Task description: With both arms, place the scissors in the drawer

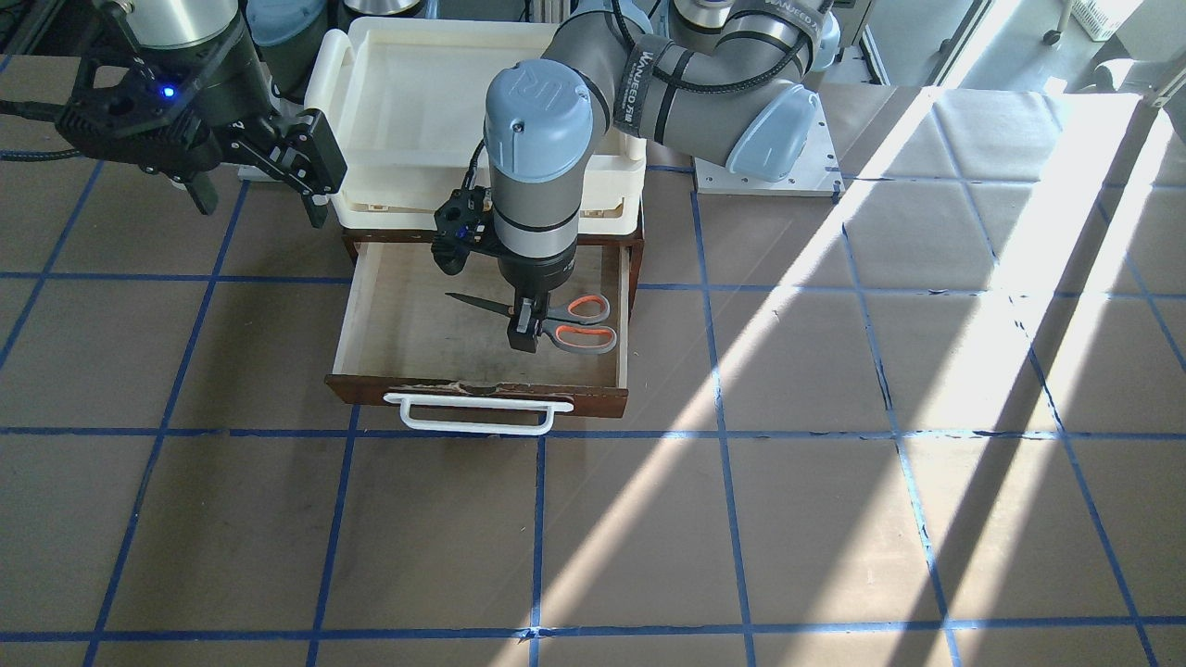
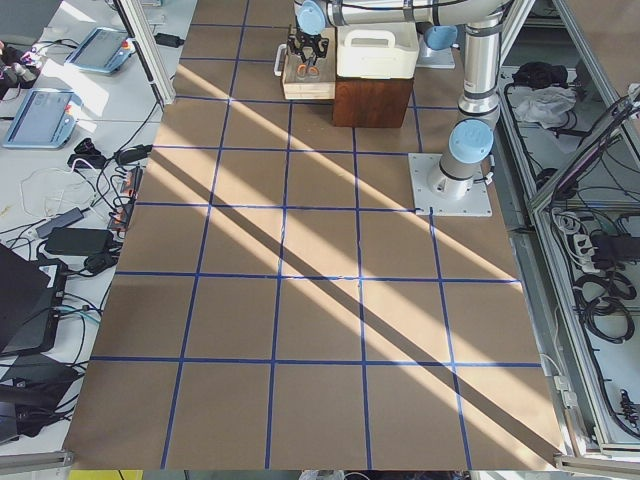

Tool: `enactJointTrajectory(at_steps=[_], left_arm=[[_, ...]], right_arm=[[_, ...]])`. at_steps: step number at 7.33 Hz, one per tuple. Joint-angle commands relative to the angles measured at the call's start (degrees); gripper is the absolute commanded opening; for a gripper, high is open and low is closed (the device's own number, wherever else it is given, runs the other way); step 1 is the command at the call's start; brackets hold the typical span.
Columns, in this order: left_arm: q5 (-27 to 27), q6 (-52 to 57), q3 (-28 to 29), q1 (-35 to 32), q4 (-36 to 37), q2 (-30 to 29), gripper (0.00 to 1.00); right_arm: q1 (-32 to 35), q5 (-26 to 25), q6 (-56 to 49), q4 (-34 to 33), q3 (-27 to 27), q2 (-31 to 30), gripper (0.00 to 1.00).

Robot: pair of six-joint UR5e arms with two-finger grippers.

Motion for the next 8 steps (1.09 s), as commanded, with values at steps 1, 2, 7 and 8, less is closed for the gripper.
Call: enactJointTrajectory(at_steps=[1, 2, 7, 8], left_arm=[[-0.24, 0.09, -0.01, 0.0, 0.38, -1.09, 0.0], [-0.24, 0.26, -0.01, 0.0, 0.55, -1.27, 0.0], [-0.15, -2.88, 1.3, 0.26, 1.79, 1.26, 0.81], [0.02, -6.99, 2.27, 0.96, 1.61, 2.58, 0.8]], right_arm=[[0.34, 0.31, -0.14, -1.27, 0.18, 0.53, 1.0], [0.43, 0.4, -0.31, -1.27, 0.27, 0.62, 1.0], [1.13, 1.27, -0.49, -1.89, 0.45, 0.88, 1.0], [1.83, 1.28, -0.66, -2.76, 0.45, 1.15, 1.0]])
